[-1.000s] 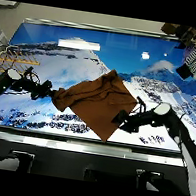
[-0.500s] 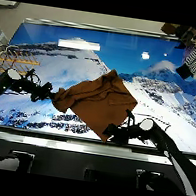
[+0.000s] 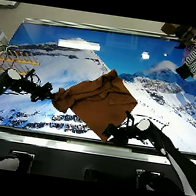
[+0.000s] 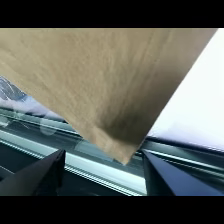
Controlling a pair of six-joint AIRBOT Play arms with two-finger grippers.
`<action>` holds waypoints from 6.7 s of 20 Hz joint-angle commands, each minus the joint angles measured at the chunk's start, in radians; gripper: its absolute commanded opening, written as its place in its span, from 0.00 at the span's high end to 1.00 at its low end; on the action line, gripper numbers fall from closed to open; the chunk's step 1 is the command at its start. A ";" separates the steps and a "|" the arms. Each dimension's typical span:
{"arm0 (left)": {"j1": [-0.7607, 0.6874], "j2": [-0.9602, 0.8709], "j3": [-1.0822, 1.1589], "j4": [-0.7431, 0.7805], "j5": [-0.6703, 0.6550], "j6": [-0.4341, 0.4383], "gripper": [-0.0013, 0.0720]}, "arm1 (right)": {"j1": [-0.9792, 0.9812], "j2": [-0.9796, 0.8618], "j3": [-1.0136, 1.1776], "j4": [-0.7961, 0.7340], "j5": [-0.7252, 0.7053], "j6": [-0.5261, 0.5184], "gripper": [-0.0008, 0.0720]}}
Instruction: Fold the clothes and pants, and hang the long-sleeved shirts on hangers.
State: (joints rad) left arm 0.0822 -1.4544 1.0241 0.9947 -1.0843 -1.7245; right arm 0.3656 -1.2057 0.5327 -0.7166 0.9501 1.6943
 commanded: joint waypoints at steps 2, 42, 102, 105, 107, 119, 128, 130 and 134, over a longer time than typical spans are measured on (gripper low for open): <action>-0.001 -0.001 0.001 0.000 0.000 0.000 0.95 | 0.001 -0.006 -0.001 -0.007 -0.051 0.032 0.24; 0.348 0.510 0.870 0.034 -0.118 -0.056 0.96 | -0.188 0.310 1.324 -0.592 0.339 0.352 0.95; 0.334 0.171 -0.113 0.001 -0.138 0.325 0.35 | -0.526 0.036 -0.022 -0.137 0.124 -0.420 0.92; 0.334 0.171 -0.148 -0.042 -0.105 0.418 0.35 | -0.526 0.054 -0.022 -0.113 0.137 -0.426 0.95; 0.333 0.171 -0.187 -0.088 -0.063 0.473 0.35 | -0.526 0.090 -0.022 -0.090 0.152 -0.426 0.95; 0.282 0.055 -0.254 -0.307 0.102 0.626 0.35 | -0.526 0.192 -0.022 -0.038 0.256 -0.426 0.95; 0.234 0.047 -0.204 -0.415 0.085 0.624 0.95 | -0.526 0.215 0.006 0.196 0.279 -0.532 0.95; 0.247 0.093 -0.132 -0.417 0.032 0.620 0.96 | -0.526 0.251 0.096 0.252 0.275 -0.547 0.95; 0.255 0.269 0.092 -0.414 -0.075 0.541 0.96 | -0.526 0.349 0.432 0.315 0.285 -0.521 0.95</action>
State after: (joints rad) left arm 0.3294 -1.2919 0.9810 0.5926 -1.0843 -1.1305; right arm -0.1612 -0.9184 0.7647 -0.4755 1.2312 1.1694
